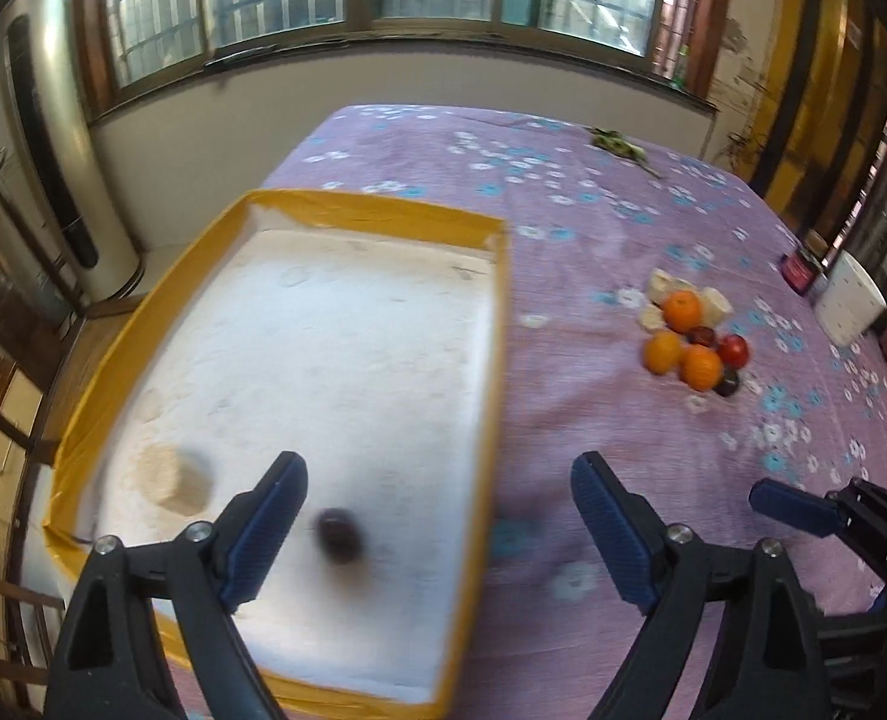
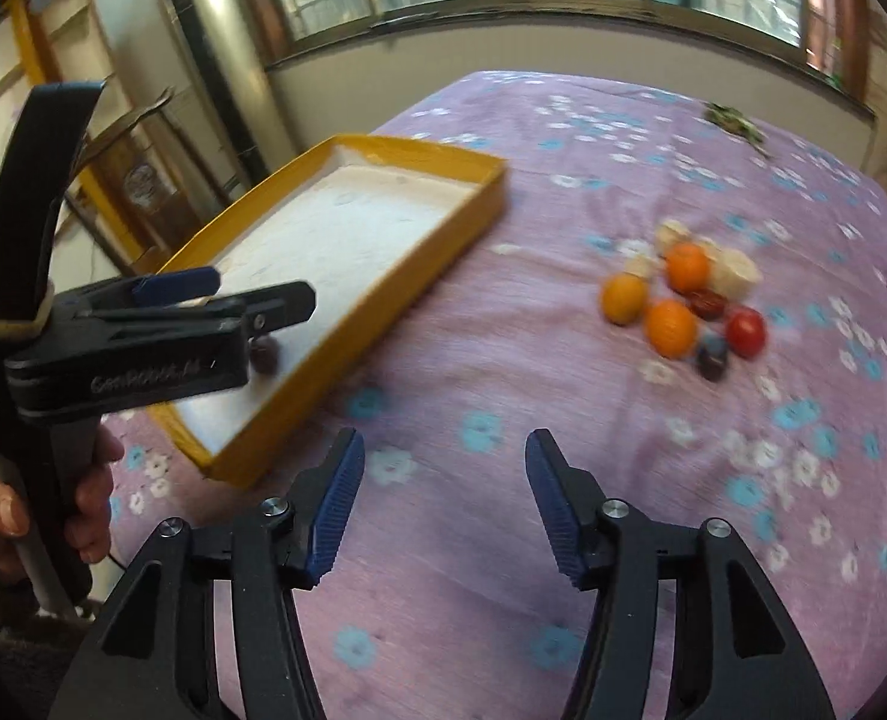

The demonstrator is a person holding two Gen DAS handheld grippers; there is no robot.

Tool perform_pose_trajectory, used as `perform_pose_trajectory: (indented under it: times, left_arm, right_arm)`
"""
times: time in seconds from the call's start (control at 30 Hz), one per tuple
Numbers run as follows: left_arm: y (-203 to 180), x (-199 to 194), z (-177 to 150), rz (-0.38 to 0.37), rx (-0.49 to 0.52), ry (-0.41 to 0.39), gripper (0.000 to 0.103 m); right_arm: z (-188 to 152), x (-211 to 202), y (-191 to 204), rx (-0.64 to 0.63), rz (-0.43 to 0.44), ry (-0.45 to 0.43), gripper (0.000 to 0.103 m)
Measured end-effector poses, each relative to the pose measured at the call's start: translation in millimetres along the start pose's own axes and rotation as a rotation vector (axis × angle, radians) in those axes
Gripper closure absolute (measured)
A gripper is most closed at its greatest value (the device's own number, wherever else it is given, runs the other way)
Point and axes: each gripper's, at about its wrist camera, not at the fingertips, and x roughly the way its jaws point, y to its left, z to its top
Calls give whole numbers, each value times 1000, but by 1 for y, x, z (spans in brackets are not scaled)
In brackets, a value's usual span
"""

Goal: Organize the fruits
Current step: 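Grasp the red tomato with right tool while left tool grasps a tangerine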

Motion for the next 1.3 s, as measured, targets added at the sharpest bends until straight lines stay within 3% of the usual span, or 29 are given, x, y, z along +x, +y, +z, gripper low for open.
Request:
perform_pose_trajectory:
  times: [0.2, 0.43, 0.6, 0.77, 0.9, 1.03, 1.3]
  left_arm:
    - [-57, 12, 3, -34, 104, 35, 10]
    - [-83, 25, 3, -22, 143, 66, 10]
    - [-89, 40, 3, 10, 156, 108, 10]
    - [-92, 49, 6, 29, 173, 127, 10]
    - [-96, 55, 16, 29, 184, 126, 10]
    - [-103, 68, 30, 25, 201, 125, 10]
    - [-116, 102, 48, 13, 233, 146, 10]
  right_arm:
    - [-13, -18, -64, 143, -65, -26, 48]
    - [-7, -25, -127, 228, -131, -48, 47]
    - [24, 6, -143, 168, -106, -40, 47]
    - [48, 41, -150, 137, -26, -8, 48]
    - [56, 61, -153, 106, -17, 18, 65]
    - [59, 64, -157, 100, -2, 9, 71]
    - [47, 37, -171, 137, -11, -26, 71]
